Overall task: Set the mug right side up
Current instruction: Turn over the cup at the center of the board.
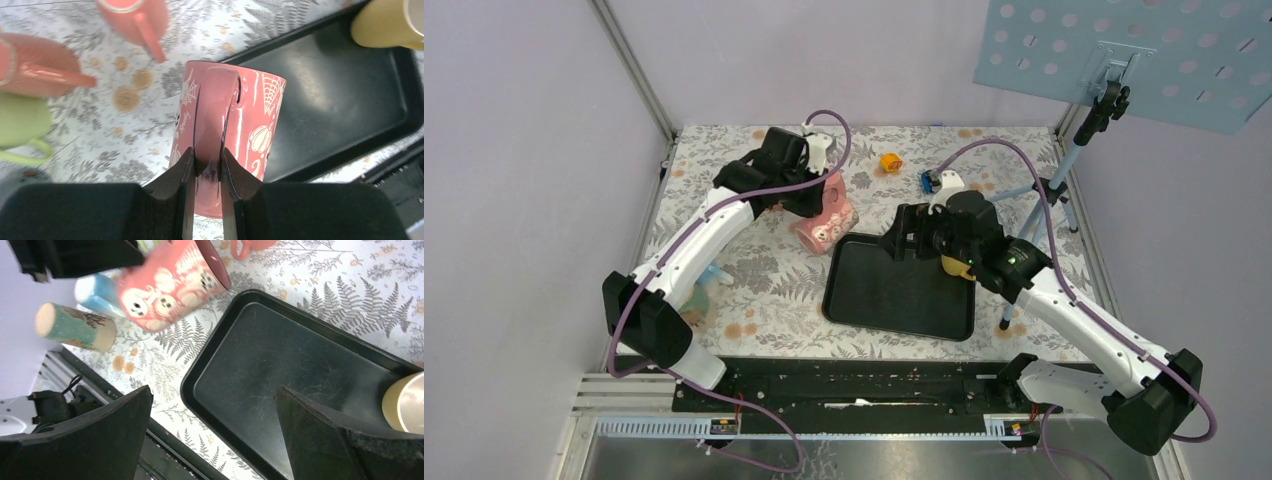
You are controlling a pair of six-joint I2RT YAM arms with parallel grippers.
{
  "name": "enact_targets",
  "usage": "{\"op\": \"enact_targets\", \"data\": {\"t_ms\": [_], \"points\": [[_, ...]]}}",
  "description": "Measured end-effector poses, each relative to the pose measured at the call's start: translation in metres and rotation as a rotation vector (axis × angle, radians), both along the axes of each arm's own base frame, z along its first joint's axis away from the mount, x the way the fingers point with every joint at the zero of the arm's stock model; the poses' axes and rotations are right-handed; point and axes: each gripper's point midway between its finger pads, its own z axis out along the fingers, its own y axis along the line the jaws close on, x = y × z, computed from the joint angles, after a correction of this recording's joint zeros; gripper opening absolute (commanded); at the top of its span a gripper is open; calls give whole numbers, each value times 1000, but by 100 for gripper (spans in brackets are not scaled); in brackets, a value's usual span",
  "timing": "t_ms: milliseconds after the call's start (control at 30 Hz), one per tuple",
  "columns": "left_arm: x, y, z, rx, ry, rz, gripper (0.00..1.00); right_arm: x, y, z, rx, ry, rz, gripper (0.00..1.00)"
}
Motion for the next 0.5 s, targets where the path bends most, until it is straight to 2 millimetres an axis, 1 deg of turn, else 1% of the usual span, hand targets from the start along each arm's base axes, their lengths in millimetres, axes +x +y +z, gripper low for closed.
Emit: {"op": "enact_targets", "data": {"t_ms": [233, 333, 500], "points": [[-19, -34, -11, -97, 31, -149, 0, 7, -7, 24, 93, -42, 61, 100], [-26, -47, -10, -137, 35, -209, 0, 7, -4, 31, 129, -56, 104, 100], [-37, -68, -1, -209, 26, -315, 0, 3, 5, 42, 199, -98, 202, 99]]}}
